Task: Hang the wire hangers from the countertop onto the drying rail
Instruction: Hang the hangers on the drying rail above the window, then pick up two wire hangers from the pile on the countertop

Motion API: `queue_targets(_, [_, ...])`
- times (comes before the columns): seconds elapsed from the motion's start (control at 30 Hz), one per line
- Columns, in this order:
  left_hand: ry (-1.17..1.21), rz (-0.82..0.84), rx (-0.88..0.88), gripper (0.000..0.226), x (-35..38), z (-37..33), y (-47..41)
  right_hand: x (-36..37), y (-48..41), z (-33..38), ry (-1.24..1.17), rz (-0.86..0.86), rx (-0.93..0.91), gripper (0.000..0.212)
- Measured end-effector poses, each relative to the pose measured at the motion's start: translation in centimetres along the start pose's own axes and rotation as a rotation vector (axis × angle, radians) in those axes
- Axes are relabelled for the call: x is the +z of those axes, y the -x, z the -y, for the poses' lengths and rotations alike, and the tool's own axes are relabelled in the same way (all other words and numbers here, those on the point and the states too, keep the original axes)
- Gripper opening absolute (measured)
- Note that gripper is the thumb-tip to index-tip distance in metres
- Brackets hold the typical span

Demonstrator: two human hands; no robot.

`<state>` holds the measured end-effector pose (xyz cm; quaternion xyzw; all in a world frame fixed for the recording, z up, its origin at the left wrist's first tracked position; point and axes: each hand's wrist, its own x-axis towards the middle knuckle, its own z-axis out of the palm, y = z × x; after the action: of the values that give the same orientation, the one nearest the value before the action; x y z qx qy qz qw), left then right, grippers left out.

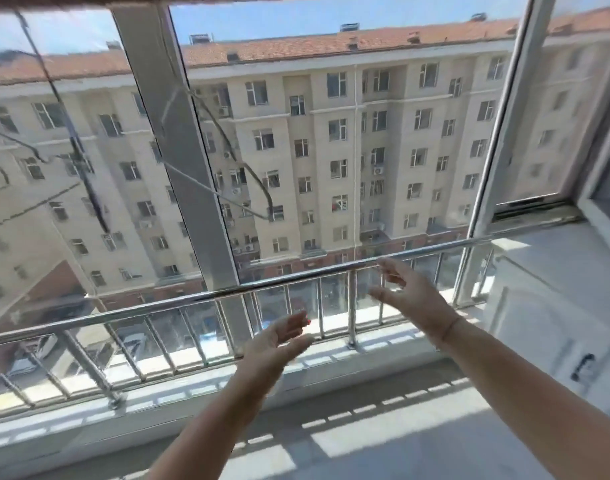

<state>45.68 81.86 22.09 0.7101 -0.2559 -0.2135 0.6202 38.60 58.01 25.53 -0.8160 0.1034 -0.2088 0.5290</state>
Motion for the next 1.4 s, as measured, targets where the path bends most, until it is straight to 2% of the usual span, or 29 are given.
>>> queue_targets(0.1, [-0.022, 0.087, -0.023, 0.069, 4.1, 1.5, -0.9, -4.0, 2.8, -3.6, -0.031, -0.096, 0.104, 0.064])
queue_targets(0.23, [-0.042, 0.200, -0.066, 0.065, 9.9, 3.0, -2.5, -9.9, 6.8, -7.5, -0.102, -0.222, 0.208, 0.065])
queue_targets(0.57, [-0.064, 0.497, -0.107, 0.086, 30.4, 1.8, -4.9, -26.7, 17.0, -15.0, -0.048, -0.519, 0.369, 0.063])
queue_targets(0.77, [-0.014, 0.624, -0.118, 0.058, 43.3, 0.6, -6.1, -36.3, 22.5, -19.4, -0.040, -0.628, 0.454, 0.060])
queue_targets(0.87, [0.004, 0.671, -0.137, 0.071, 49.6, 0.7, -6.7, -40.8, 25.4, -20.8, -0.026, -0.677, 0.496, 0.056])
queue_targets(1.0, [0.008, 0.764, -0.145, 0.072, 57.8, 0.1, -6.3, -46.5, 29.9, -22.7, -0.014, -0.782, 0.565, 0.055])
queue_targets(1.17, [-0.012, 0.873, -0.140, 0.060, 67.1, -0.4, -6.1, -52.5, 35.6, -25.7, -0.035, -0.930, 0.665, 0.050])
queue_targets(1.4, [-0.077, 1.033, -0.172, 0.051, 76.5, -0.1, -6.3, -57.8, 41.0, -30.9, -0.186, -1.140, 0.809, 0.029])
